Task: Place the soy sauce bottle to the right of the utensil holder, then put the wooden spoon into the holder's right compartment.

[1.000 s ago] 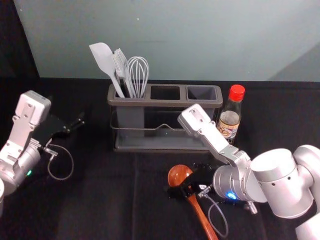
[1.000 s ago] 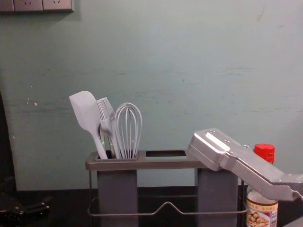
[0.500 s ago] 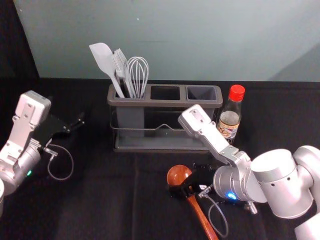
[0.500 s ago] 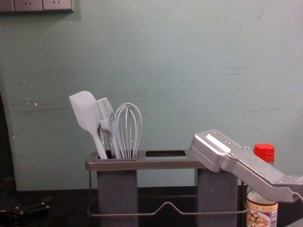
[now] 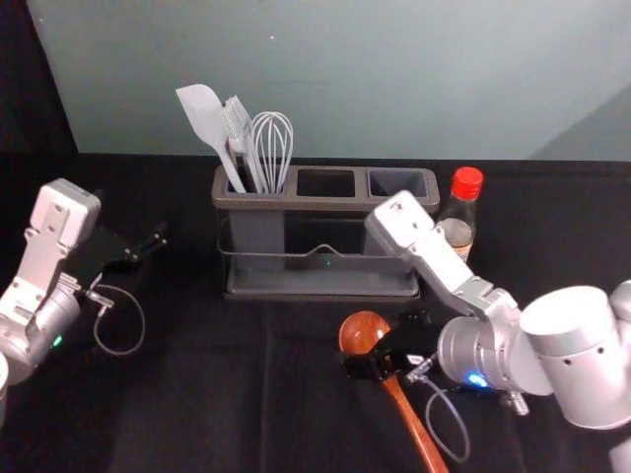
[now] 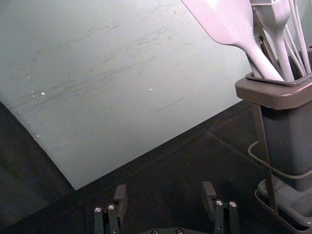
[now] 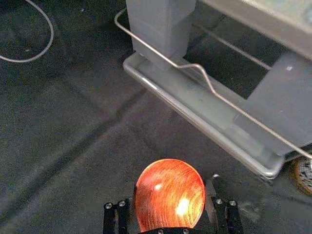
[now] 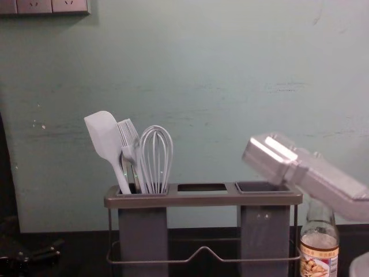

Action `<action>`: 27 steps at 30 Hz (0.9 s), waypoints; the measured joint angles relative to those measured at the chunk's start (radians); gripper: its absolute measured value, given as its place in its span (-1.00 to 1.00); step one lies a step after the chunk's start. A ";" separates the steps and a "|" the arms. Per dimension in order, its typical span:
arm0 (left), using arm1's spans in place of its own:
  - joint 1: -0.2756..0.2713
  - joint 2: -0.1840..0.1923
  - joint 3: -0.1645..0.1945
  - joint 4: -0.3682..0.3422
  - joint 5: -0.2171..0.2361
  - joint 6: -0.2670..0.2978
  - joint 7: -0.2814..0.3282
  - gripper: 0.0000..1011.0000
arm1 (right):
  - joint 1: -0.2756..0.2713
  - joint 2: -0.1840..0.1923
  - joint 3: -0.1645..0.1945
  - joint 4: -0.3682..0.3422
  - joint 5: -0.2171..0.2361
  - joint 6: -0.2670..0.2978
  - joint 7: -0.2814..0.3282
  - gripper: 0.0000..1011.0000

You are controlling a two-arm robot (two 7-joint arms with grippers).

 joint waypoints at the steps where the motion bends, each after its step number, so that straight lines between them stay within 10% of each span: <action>1: 0.000 0.000 0.000 0.000 0.000 0.000 0.000 0.99 | -0.004 0.004 0.003 -0.008 0.000 0.000 0.002 0.67; 11: 0.000 0.000 0.000 0.000 0.000 0.000 0.000 0.99 | -0.088 0.064 0.108 -0.136 0.032 -0.032 0.056 0.67; 17: 0.000 0.000 0.000 0.000 0.000 0.000 0.000 0.99 | -0.209 0.078 0.218 -0.219 0.096 -0.230 0.049 0.67; 27: 0.000 0.000 0.000 0.000 0.000 0.000 0.000 0.99 | -0.320 0.082 0.298 -0.256 0.134 -0.466 0.000 0.67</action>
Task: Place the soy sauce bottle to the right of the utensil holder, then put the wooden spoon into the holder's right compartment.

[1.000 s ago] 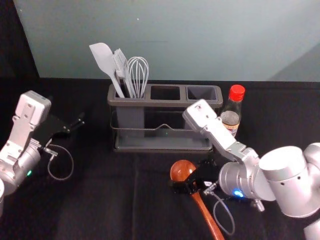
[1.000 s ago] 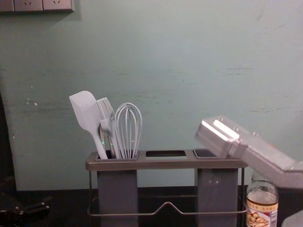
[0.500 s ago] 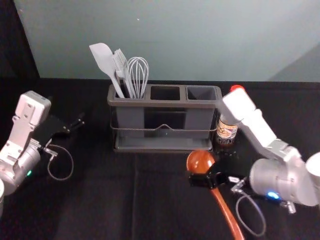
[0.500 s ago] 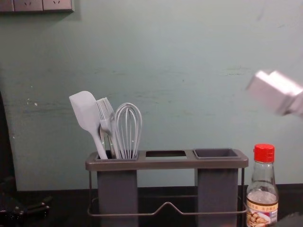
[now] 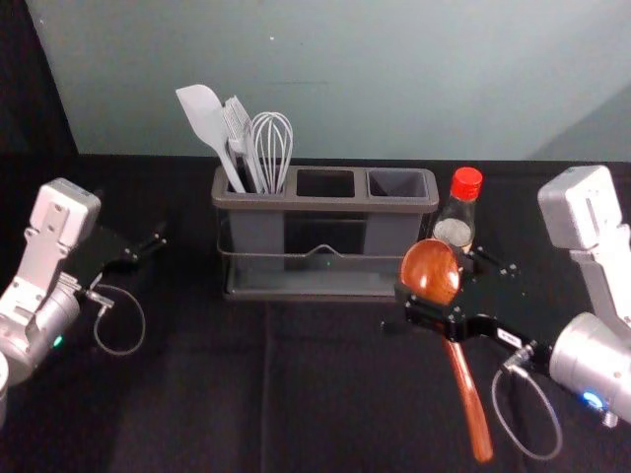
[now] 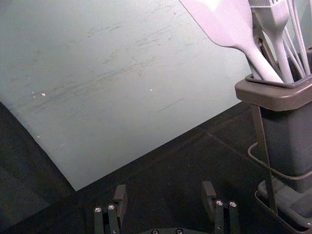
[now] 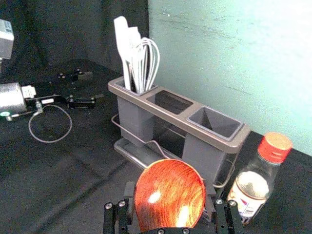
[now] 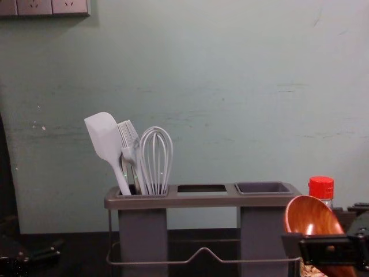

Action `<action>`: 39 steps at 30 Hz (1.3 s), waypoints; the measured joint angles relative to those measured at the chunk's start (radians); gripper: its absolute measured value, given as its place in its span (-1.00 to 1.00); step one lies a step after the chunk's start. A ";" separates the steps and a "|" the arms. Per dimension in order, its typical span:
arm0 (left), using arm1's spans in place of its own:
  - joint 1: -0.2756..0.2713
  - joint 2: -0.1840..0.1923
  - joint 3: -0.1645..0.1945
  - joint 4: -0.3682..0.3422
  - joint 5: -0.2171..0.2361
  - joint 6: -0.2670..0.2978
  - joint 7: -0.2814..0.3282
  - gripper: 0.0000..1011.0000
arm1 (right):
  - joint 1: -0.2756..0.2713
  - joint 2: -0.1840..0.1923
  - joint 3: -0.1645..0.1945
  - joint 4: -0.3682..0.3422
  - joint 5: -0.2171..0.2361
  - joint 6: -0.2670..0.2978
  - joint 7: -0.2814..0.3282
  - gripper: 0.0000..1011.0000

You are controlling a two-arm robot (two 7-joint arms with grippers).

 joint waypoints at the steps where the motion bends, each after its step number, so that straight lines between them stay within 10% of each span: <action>1: 0.000 0.000 0.000 0.000 0.000 0.000 0.000 0.99 | -0.002 0.001 0.002 0.002 0.004 -0.003 0.000 0.67; 26: 0.000 0.000 0.000 0.000 0.000 0.000 0.000 0.99 | -0.004 0.003 0.005 0.011 0.015 -0.012 -0.009 0.67; 39: 0.000 0.000 0.000 0.000 0.000 0.000 0.000 0.99 | -0.007 -0.035 0.059 -0.070 0.048 -0.264 -0.076 0.67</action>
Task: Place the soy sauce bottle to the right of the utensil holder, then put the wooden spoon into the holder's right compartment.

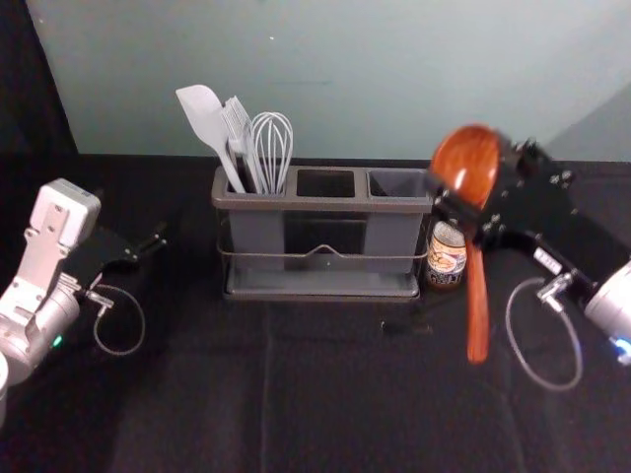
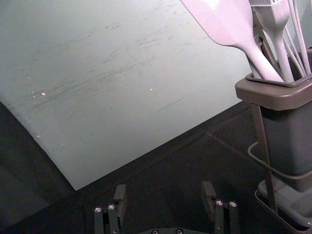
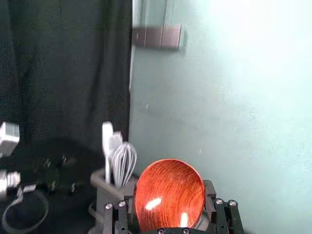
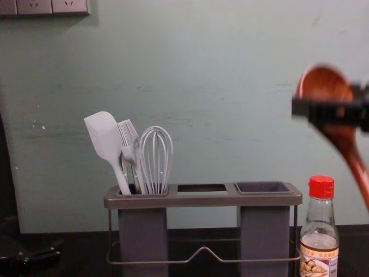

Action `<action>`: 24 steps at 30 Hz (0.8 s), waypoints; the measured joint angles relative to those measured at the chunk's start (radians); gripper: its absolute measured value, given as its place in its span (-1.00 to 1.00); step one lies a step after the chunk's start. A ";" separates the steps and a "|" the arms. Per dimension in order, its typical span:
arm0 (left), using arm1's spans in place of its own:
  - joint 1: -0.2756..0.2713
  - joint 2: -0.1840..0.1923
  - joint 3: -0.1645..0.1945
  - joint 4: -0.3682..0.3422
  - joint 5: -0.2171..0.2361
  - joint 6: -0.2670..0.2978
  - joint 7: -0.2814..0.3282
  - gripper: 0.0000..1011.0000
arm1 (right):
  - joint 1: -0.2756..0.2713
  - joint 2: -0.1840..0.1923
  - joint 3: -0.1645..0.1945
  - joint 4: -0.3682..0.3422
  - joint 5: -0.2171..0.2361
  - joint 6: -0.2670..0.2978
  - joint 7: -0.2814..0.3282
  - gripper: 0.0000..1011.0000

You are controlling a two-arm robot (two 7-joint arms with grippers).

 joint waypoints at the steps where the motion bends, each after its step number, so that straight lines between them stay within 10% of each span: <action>1: 0.000 0.000 0.000 0.000 0.000 0.000 0.000 0.99 | -0.002 -0.002 0.004 -0.005 0.000 -0.031 -0.007 0.67; 14: 0.000 0.000 0.000 0.000 0.000 0.000 0.000 0.99 | 0.051 -0.013 0.004 0.096 -0.026 -0.332 -0.043 0.67; 24: 0.000 0.000 0.000 0.000 0.000 0.000 0.000 0.99 | 0.211 -0.035 -0.055 0.244 -0.031 -0.418 -0.036 0.67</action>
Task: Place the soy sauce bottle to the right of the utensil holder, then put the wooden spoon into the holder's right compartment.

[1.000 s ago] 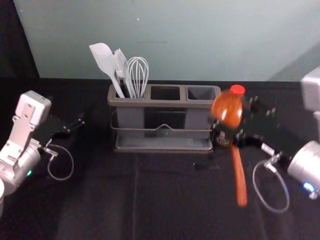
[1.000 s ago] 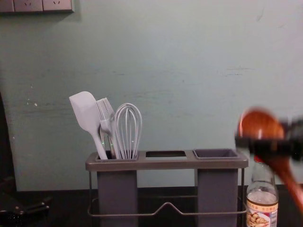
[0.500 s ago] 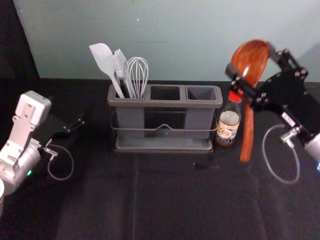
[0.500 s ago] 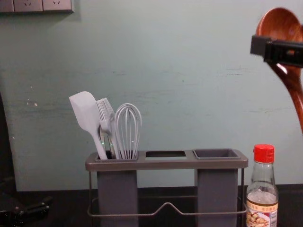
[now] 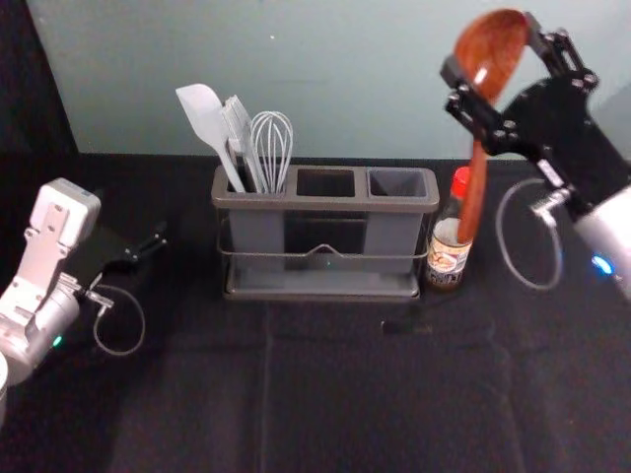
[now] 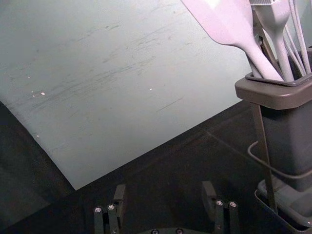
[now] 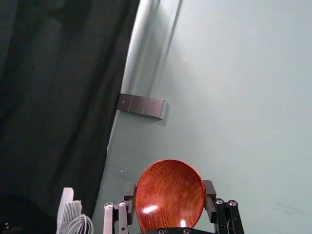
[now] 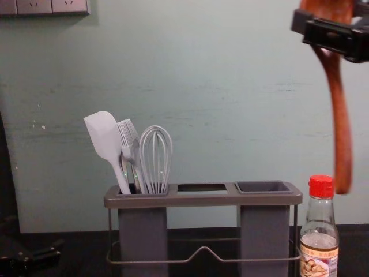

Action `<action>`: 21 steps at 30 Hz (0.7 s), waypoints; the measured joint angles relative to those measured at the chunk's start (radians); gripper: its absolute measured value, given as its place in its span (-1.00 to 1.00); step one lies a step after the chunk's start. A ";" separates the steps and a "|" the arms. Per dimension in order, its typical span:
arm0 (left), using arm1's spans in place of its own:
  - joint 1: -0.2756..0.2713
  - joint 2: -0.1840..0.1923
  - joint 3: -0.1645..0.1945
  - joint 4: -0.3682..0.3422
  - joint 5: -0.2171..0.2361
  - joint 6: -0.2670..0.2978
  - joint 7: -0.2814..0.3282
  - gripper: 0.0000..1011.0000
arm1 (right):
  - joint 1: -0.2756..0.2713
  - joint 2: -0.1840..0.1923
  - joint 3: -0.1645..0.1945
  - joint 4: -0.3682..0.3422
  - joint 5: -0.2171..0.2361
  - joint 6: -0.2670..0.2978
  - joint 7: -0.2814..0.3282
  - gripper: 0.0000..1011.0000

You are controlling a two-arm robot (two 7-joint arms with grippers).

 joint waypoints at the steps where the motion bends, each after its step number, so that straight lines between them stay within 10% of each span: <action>1: 0.000 0.000 0.000 0.000 0.000 0.000 0.000 0.99 | 0.011 -0.002 -0.005 0.010 -0.001 0.000 0.002 0.67; 21: 0.000 0.000 0.000 0.000 0.000 0.000 0.000 0.99 | 0.307 -0.084 -0.117 0.306 -0.036 -0.001 0.003 0.67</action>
